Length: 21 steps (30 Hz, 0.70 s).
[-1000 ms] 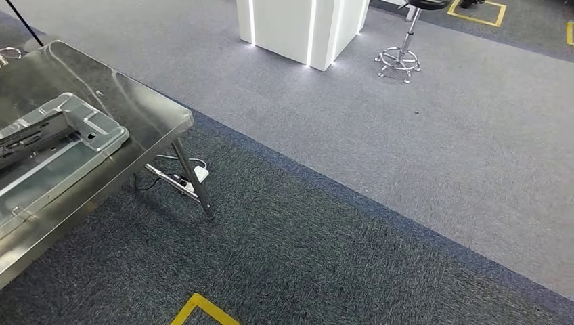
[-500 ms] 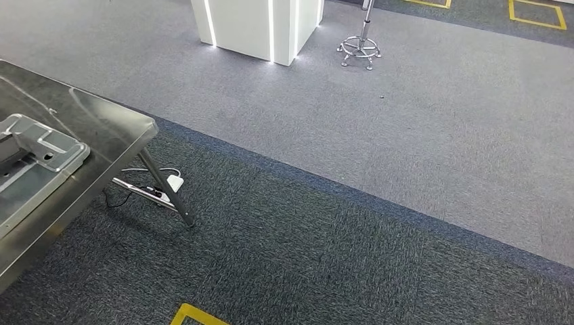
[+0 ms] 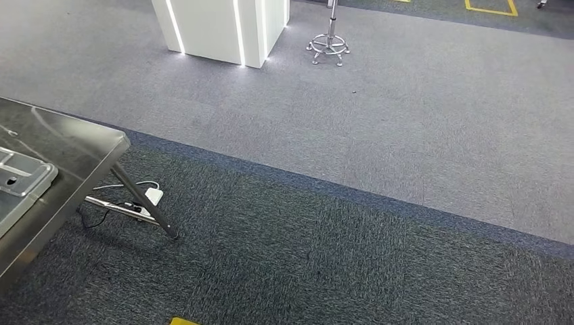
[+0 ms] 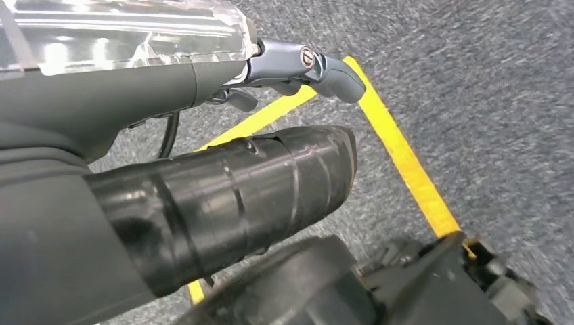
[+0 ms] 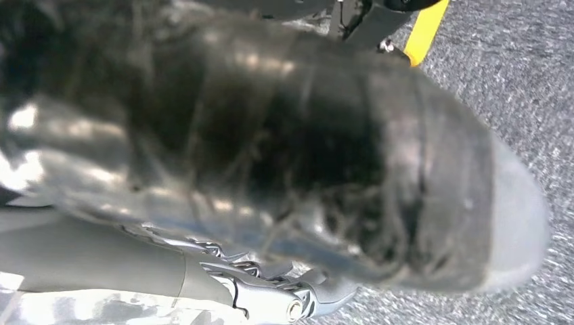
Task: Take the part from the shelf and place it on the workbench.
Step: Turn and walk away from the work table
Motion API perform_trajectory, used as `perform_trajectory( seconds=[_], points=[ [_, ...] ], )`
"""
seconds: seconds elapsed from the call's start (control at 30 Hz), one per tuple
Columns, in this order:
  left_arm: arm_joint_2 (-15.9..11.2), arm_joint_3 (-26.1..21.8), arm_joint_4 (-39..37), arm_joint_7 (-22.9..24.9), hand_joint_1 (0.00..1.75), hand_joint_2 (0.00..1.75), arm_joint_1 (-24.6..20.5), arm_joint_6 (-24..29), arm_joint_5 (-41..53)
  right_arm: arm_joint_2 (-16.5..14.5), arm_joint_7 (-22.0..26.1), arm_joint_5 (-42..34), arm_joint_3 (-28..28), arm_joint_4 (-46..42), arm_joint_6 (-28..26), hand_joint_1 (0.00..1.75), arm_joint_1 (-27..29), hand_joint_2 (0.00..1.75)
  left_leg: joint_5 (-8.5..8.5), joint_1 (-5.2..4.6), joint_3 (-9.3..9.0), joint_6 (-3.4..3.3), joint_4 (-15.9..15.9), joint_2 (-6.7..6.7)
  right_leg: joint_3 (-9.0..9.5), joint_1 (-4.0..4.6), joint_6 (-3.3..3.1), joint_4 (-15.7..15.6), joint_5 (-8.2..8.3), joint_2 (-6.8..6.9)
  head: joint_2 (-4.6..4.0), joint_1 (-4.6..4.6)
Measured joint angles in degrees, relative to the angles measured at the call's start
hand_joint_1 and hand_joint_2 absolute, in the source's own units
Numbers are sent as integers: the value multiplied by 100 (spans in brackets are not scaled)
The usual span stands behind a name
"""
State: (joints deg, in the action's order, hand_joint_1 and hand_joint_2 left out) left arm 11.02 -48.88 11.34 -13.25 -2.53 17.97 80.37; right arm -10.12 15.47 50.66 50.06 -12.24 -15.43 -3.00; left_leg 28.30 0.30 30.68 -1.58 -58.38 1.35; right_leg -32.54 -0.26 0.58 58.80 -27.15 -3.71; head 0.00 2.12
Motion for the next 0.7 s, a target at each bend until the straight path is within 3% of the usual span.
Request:
perform_trajectory(
  seconds=[0.07, 0.17, 0.2, 0.23, 0.27, 0.33, 0.4, 0.5, 0.57, 0.67, 0.7],
  points=[
    [0, -1, 0, -1, 0, 0, -2, 1, 0, 0, -3, 0, 2, 1, 0, 0, 6, 0, -53, 14, -27, -80, 66, -81, -109, -4, 50, 234, -168, 109, 0, 4],
    [1, -1, -1, -1, 0, 0, 11, 2, 0, 0, -4, 4, 3, 2, 0, 0, -1, 0, -69, 10, -21, -121, 89, -219, -589, -30, 117, 1225, -681, 281, 0, 7],
    [1, -1, -1, 0, 0, 0, 15, 2, 0, 0, -4, 8, 3, 3, 0, 0, 1, 0, -63, 7, -21, -120, 87, -266, -705, -44, 135, 1459, -739, 298, 0, 7],
    [0, -1, -1, 1, 0, 0, 16, 2, 0, 0, -4, 10, 3, 3, 0, 0, 4, 0, -56, 6, -24, -115, 85, -308, -733, -58, 148, 1511, -695, 312, 0, 6],
    [0, -1, -1, 1, 0, 0, 14, 2, 0, 0, -4, 13, 3, 4, 0, 0, 8, 0, -46, 7, -33, -104, 82, -346, -650, -70, 153, 1341, -548, 336, 0, 7],
    [0, -2, 0, 3, 0, 0, 10, 2, -1, 0, -4, 19, 3, 4, 0, 0, 6, 0, -14, -2, -66, -62, 76, -414, -274, -68, 138, 589, -175, 502, 0, 7],
    [0, -3, 1, 5, 0, 0, 6, 2, -2, 0, -4, 25, 3, 5, 0, 0, -4, 0, 22, -24, -92, 0, 66, -474, -22, -31, 87, 56, 3, 632, 0, 3],
    [0, -5, 0, 9, 0, 0, -12, 2, -2, 1, -4, 28, 4, 5, -1, 0, -1, 0, 55, -26, -118, 91, 71, -557, -11, 3, 0, -31, 17, 552, 0, 1],
    [0, -5, -1, 9, 0, 0, -16, 3, -2, 1, -4, 28, 7, 5, -1, 0, 0, 0, 211, -3, -56, 144, -116, -469, 13, -11, -67, -79, 43, 474, 0, -1],
    [0, -6, -1, 13, 0, 0, -3, 4, -6, 0, -4, 28, 8, 6, 0, 0, -5, 0, 725, 16, 412, 167, -1120, -249, 24, 2, -136, -98, 55, 349, 0, -4],
    [0, -7, -1, 15, 0, 0, 5, 4, -9, 0, -4, 28, 8, 7, 0, 0, -4, 0, 797, 16, 557, 161, -1399, -221, 26, 14, -145, -93, 53, 295, 0, -3]
  ],
)
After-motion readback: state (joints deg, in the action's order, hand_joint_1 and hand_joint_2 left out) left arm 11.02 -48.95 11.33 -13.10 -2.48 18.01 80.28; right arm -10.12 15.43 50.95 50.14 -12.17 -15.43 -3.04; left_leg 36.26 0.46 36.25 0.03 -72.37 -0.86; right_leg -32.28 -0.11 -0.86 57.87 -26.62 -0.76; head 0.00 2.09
